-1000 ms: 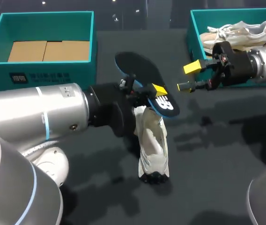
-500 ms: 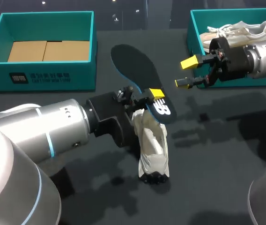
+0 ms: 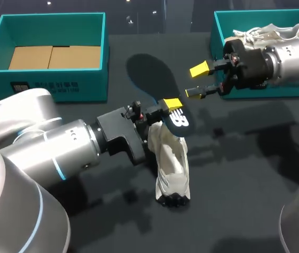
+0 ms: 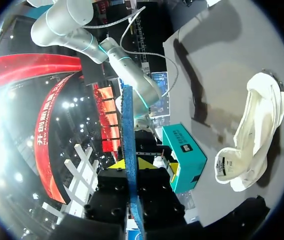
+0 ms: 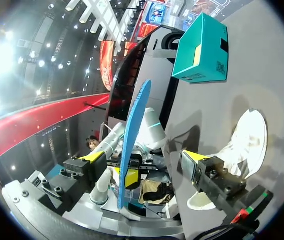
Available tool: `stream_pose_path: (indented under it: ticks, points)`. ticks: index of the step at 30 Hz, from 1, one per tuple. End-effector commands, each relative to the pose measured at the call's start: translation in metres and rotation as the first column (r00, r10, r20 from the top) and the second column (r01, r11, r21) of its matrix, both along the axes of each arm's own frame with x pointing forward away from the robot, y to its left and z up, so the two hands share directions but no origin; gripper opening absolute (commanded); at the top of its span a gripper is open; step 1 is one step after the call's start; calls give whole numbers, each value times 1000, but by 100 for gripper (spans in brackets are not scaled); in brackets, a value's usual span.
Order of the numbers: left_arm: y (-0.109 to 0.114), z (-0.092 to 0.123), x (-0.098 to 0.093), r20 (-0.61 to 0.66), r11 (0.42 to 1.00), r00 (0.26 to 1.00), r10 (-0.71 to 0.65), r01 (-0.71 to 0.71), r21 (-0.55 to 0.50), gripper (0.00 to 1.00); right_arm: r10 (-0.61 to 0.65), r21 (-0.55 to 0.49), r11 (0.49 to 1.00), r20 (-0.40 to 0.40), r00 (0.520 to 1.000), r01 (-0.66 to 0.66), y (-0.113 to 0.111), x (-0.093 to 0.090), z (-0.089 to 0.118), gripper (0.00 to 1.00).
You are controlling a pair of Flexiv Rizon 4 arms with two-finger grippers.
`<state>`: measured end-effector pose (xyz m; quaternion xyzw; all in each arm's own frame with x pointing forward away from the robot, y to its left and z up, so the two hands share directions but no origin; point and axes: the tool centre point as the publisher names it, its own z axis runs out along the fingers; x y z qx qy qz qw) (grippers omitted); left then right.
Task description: Take the shoe out of the shoebox, open the shoe tongue, remove and reinsert the insole, then place the shoe into the shoebox
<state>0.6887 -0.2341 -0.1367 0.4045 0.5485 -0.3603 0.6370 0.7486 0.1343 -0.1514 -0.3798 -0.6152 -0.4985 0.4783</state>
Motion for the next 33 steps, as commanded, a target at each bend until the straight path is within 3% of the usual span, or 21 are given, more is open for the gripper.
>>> stream_pose_path:
  ticks: [1, 18, 24, 33]
  points:
    - [-6, -4, 9, 36, 991, 992, -121, 123, -60, 0, 21, 10, 1000, -5, 1000, -21, 10, 8, -5, 100]
    - [-15, -13, 20, 61, 986, 984, -167, 167, 5, 0, 31, 33, 999, -43, 999, -30, 29, 2, -7, 99]
    - [-18, -17, 20, 71, 984, 982, -177, 176, 25, 0, 28, 45, 999, -53, 998, -26, 34, -1, -9, 84]
    - [-22, -22, 22, 86, 982, 979, -184, 179, 58, 0, 47, 60, 997, -61, 997, -44, 43, -2, -11, 73]
